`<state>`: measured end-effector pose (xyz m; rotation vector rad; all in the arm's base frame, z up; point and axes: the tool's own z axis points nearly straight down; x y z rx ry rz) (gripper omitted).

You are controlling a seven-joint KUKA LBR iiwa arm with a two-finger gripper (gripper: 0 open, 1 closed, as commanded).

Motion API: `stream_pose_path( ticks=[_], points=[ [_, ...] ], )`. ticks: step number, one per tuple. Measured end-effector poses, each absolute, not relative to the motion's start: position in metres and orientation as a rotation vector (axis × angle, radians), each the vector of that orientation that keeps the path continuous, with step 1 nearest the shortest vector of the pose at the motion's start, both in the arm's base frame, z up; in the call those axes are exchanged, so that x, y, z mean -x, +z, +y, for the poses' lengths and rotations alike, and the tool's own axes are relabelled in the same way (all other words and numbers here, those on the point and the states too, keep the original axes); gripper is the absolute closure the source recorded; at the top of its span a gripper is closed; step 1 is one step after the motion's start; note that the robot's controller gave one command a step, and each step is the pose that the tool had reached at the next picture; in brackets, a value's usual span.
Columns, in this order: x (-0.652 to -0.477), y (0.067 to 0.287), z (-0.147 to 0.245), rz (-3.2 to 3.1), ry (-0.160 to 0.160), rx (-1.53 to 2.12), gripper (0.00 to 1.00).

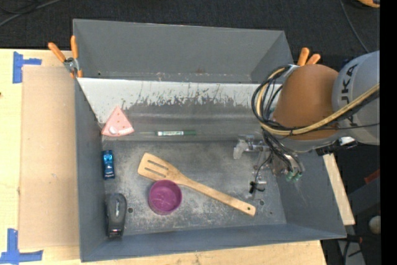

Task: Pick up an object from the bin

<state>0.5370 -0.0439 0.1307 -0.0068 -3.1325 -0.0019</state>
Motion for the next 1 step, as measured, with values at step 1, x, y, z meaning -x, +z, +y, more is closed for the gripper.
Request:
stream_pose_path(
  ticks=[1],
  points=[
    [-0.5390,0.1348,-0.0438,-3.140,-0.001,0.004,0.00]
  ],
)
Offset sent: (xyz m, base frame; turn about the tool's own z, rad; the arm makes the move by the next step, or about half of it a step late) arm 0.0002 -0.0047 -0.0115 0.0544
